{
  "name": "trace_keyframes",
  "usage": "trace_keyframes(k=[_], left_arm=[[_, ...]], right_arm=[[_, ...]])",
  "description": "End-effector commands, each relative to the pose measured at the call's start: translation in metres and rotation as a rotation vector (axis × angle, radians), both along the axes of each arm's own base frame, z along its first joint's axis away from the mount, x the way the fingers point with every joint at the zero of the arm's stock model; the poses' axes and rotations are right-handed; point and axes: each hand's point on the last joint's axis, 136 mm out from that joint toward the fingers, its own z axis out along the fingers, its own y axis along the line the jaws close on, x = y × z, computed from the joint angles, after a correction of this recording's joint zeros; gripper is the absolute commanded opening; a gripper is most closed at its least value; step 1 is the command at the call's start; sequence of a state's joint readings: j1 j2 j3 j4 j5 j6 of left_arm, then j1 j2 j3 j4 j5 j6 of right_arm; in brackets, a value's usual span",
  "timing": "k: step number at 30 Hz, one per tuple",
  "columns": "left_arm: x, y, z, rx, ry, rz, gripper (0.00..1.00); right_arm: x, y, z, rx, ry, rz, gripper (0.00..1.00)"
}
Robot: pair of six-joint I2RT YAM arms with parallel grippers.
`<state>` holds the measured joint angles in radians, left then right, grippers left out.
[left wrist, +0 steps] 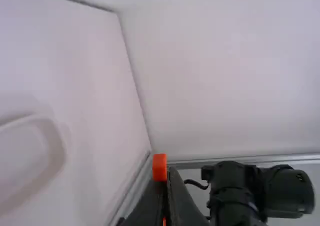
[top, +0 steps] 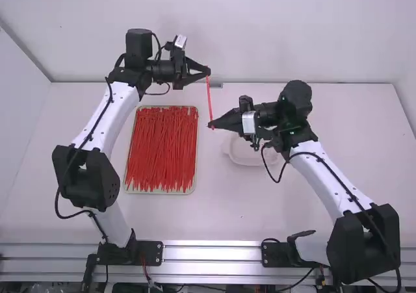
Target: Fasten the cable tie
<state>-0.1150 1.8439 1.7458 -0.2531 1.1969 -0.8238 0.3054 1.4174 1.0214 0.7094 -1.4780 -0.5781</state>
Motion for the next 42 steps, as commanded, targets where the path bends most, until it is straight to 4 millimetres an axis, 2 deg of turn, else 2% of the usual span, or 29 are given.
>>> trace_keyframes(k=[1,3,7,9,11,13,17,24,27,31,36,38,42], left_arm=[[0.0,-0.002,0.01,0.006,-0.113,-0.031,0.02],[0.001,-0.002,0.013,0.013,-0.173,-0.035,0.02],[0.004,-0.003,0.021,0.017,-0.288,-0.043,0.02],[0.005,-0.003,0.024,0.02,-0.336,-0.045,0.02],[0.007,-0.003,0.034,0.027,-0.465,-0.05,0.02],[0.007,-0.004,0.039,0.03,-0.544,-0.062,0.02],[-0.009,-0.008,0.047,0.011,-0.749,-0.17,0.02],[-0.008,-0.007,0.046,0.047,-0.905,-0.179,0.02],[-0.009,-0.007,0.045,0.066,-0.994,-0.188,0.02],[-0.011,-0.007,0.048,0.073,-1.1,-0.206,0.02],[-0.042,-0.009,0.059,-0.033,-1.356,-0.361,0.02],[-0.05,-0.007,0.06,-0.059,-1.408,-0.395,0.02],[-0.049,-0.007,0.06,-0.056,-1.41,-0.391,0.02]], right_arm=[[0.011,0.003,0.007,-0.024,0.245,-0.06,0.0],[0.021,0.004,0.023,0.013,0.371,-0.12,0.0],[0.025,0.006,0.044,0.074,0.528,-0.147,0.0],[0.028,0.005,0.049,0.093,0.582,-0.158,0.0],[0.037,0.004,0.055,0.122,0.738,-0.179,0.0],[0.04,0.006,0.052,0.111,0.838,-0.176,0.0],[0.043,0.008,0.043,0.063,1.054,-0.166,0.0],[0.046,0.009,0.037,0.032,1.24,-0.153,0.0],[0.052,0.009,0.034,0.031,1.403,-0.154,0.0],[0.05,0.009,0.033,0.018,1.426,-0.144,0.0],[0.053,0.01,0.024,-0.004,1.51,-0.159,0.0],[0.054,0.01,0.023,-0.007,1.518,-0.162,0.0],[0.054,0.011,0.024,-0.001,1.514,-0.162,0.0]])
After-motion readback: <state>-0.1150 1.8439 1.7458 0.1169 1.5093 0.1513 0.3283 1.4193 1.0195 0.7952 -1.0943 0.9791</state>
